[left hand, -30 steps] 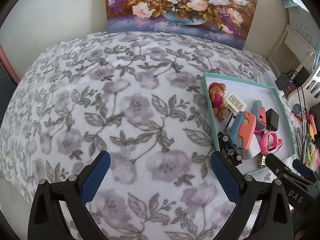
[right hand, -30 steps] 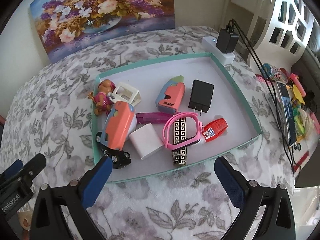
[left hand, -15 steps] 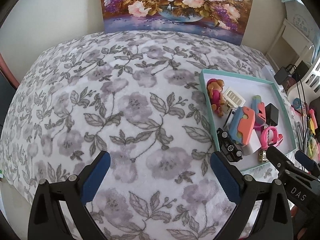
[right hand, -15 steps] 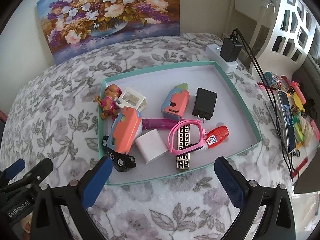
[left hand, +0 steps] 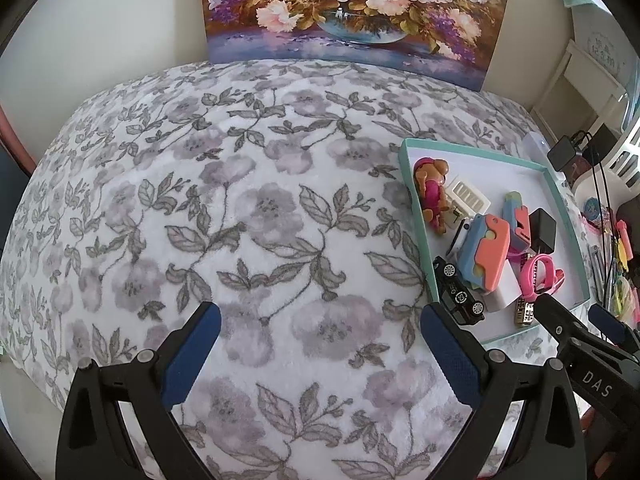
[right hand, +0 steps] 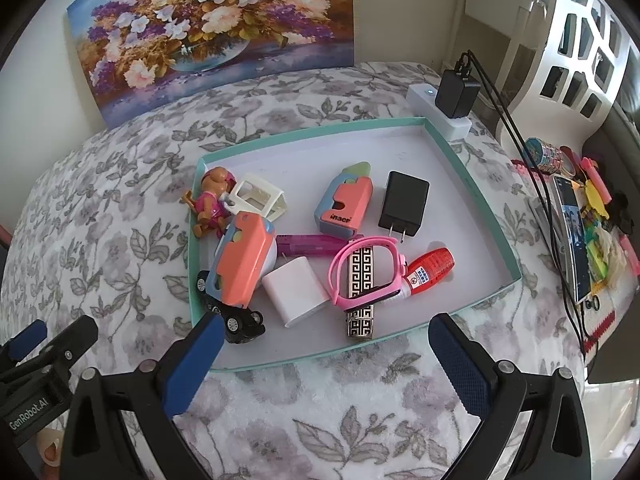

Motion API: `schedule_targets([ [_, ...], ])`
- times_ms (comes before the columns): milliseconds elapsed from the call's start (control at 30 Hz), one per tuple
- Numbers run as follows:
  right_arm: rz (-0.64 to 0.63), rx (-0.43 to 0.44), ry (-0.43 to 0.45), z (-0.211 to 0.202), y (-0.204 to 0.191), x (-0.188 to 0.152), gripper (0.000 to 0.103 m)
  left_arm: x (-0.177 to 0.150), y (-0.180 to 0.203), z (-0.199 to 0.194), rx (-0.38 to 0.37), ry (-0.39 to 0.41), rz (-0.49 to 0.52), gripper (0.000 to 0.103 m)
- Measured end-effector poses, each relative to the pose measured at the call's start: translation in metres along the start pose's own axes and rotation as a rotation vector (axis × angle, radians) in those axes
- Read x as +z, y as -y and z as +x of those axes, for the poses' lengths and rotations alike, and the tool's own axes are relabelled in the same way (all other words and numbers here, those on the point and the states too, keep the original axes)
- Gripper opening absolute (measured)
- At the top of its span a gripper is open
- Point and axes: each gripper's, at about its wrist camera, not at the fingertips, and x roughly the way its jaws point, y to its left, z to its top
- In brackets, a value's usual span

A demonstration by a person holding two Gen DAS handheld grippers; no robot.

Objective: Organize rigid objects

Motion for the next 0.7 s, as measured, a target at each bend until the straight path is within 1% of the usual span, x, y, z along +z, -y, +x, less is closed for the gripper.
schedule_targets([
  [233, -0.006, -0.002, -0.004, 0.0005, -0.0013, 0.0003, 0.103, 0.0006, -0.0053, 0.0050, 0.009, -0.022, -0.012, 0.100],
  [700, -0.012, -0.006, -0.017, 0.0058, -0.0013, -0.0006, 0.103, 0.0014, -0.0102, 0.0066, 0.032, -0.026, -0.030, 0.100],
])
